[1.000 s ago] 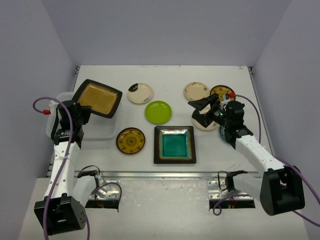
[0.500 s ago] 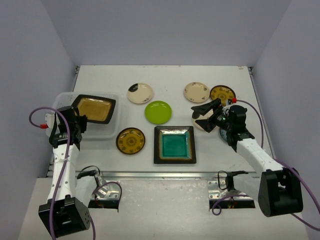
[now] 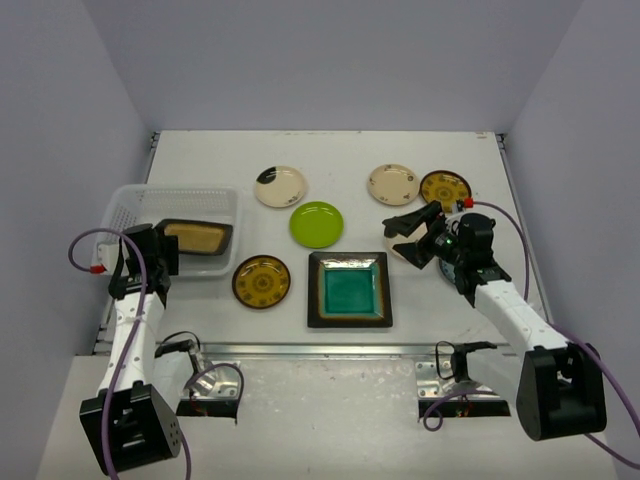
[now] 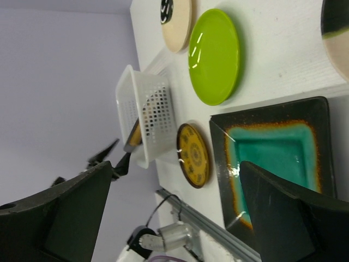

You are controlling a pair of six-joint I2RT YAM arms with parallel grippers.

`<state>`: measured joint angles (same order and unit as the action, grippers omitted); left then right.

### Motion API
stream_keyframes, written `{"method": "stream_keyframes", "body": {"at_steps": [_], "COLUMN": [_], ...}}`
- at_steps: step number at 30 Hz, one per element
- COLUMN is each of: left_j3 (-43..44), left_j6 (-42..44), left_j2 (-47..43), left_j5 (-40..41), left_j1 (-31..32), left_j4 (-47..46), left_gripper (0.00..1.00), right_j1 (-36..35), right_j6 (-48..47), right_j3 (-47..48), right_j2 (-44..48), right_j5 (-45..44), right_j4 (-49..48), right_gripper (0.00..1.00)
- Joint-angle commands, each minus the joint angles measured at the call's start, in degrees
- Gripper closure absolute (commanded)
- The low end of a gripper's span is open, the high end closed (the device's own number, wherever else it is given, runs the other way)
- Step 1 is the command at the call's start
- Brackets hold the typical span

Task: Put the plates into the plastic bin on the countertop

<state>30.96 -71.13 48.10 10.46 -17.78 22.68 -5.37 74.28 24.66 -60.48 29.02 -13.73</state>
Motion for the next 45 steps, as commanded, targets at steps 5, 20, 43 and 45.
{"method": "stream_keyframes", "body": {"at_steps": [5, 20, 43, 45], "left_j3": [1.0, 16.4, 11.4, 10.7], "left_j6": [0.4, 21.7, 44.1, 44.2], "left_j2": [-0.4, 2.9, -0.5, -0.6], "left_j5": [-1.8, -18.1, -44.5, -44.5], "left_j1": [-0.8, -0.7, 12.8, 13.1], "left_j4": [-11.3, -5.2, -8.0, -8.2], "left_gripper": [0.09, 0.00, 0.00, 0.00], "right_j1": [0.3, 0.3, -1.8, -1.8], "right_j6": [-22.9, -49.3, -49.4, -49.0], "right_j3": [7.7, 15.0, 5.8, 5.7], "right_j2": [2.8, -8.8, -31.2, -31.9], "right_j5": [2.5, -6.8, 14.0, 14.0], "right_j4": [16.1, 40.2, 15.8, 14.7], "right_gripper": [0.01, 0.01, 0.57, 0.60]}}
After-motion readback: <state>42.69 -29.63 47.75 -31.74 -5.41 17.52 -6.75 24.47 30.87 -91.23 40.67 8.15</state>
